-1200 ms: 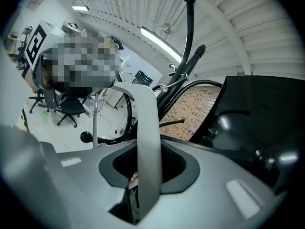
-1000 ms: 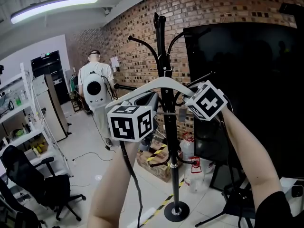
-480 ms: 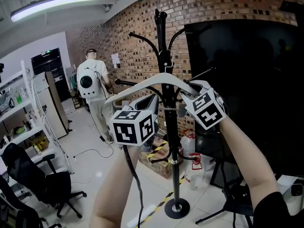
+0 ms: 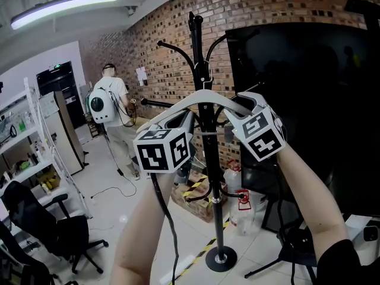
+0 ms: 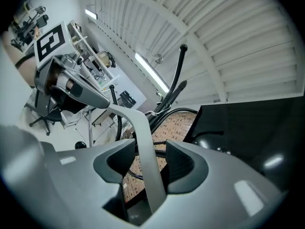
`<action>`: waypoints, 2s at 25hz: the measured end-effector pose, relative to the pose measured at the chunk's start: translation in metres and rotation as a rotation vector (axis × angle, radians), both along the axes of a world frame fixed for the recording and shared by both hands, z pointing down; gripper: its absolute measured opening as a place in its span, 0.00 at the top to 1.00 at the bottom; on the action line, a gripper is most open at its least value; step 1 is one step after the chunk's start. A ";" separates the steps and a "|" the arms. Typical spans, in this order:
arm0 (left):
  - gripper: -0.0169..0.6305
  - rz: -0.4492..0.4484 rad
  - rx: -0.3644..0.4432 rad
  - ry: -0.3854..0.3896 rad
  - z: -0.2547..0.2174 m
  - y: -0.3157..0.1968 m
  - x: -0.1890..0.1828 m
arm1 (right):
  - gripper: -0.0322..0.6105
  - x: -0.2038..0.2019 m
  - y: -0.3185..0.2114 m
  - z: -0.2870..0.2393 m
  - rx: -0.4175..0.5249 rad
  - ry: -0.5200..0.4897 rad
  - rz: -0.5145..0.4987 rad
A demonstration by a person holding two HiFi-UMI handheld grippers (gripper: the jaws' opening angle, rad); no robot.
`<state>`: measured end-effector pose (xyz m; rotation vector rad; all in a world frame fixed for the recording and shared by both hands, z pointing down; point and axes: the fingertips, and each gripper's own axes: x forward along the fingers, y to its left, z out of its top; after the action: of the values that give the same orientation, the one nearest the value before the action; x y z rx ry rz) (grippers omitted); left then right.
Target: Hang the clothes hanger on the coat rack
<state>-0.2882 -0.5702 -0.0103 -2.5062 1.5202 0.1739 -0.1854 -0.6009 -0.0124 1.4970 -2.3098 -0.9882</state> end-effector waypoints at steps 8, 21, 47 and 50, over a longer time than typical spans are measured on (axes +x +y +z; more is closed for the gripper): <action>0.97 -0.004 0.061 0.059 -0.017 0.027 -0.005 | 0.91 0.000 0.056 -0.038 0.047 -0.216 -0.128; 0.97 -0.045 0.313 0.073 0.001 0.102 -0.007 | 0.93 -0.044 0.130 0.007 0.075 -0.293 -0.319; 0.97 -0.060 0.376 0.085 0.151 0.174 -0.026 | 0.94 -0.046 0.179 0.164 0.098 -0.426 -0.311; 0.97 -0.088 0.342 0.088 0.173 0.172 -0.030 | 0.94 -0.041 0.181 0.180 0.073 -0.469 -0.313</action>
<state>-0.3179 -0.3980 0.1626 -2.1853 1.4841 0.4918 -0.2266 -0.4197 0.1675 1.5611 -2.9384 -0.8679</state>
